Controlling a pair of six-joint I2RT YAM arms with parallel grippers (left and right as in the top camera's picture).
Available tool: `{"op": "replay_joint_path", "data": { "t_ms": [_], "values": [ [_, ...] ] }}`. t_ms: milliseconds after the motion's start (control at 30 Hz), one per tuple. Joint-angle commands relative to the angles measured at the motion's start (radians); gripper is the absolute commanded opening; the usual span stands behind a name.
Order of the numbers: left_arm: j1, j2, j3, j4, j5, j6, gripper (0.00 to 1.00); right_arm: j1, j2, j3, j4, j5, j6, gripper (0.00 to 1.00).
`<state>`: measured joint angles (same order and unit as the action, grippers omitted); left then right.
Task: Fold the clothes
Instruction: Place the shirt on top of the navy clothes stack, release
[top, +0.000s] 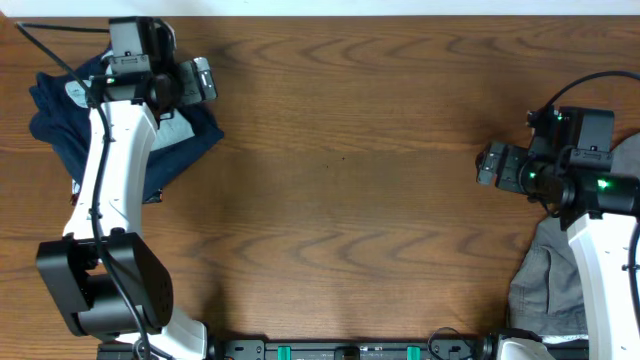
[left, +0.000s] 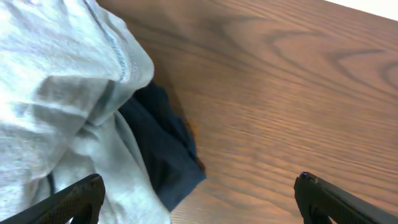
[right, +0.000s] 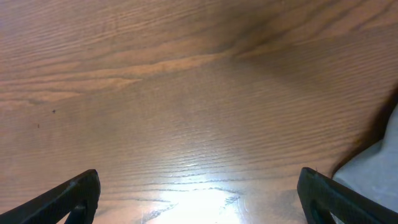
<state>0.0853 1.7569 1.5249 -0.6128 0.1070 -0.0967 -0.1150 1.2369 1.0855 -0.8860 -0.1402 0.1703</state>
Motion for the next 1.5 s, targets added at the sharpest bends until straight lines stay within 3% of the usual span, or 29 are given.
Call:
{"op": "replay_joint_path", "data": {
  "t_ms": [0,100,233,500,667,833,1000,1333,1467],
  "values": [
    [-0.024,-0.023,-0.003,0.008,-0.063,0.016,0.98,-0.010,0.007,0.013,-0.006,-0.014,-0.022,0.99],
    [-0.032,-0.016,-0.003,0.026,-0.063,0.052,0.99,-0.010,0.007,0.013,-0.011,-0.014,-0.023,0.99],
    [-0.029,0.024,-0.003,0.047,-0.062,0.064,0.89,-0.010,0.007,0.013,-0.023,-0.014,-0.023,0.99],
    [-0.006,0.148,-0.003,0.207,-0.063,0.127,0.89,-0.010,0.007,0.013,-0.031,-0.014,-0.023,0.99],
    [0.080,0.191,-0.003,0.299,-0.079,0.125,0.90,-0.010,0.007,0.013,-0.031,-0.014,-0.022,0.99],
    [0.230,0.180,0.012,0.374,-0.048,0.003,0.90,-0.010,0.007,0.013,-0.032,-0.014,-0.022,0.99],
    [0.375,0.185,0.011,0.389,0.132,-0.122,0.90,-0.010,0.007,0.013,-0.030,-0.014,-0.017,0.99],
    [0.471,0.188,0.001,0.386,0.264,-0.134,1.00,-0.010,0.007,0.013,-0.024,-0.015,-0.006,0.99],
    [0.470,0.189,-0.018,0.380,0.263,-0.134,0.98,-0.010,0.007,0.013,-0.028,-0.016,-0.006,0.99]
  ]
}}
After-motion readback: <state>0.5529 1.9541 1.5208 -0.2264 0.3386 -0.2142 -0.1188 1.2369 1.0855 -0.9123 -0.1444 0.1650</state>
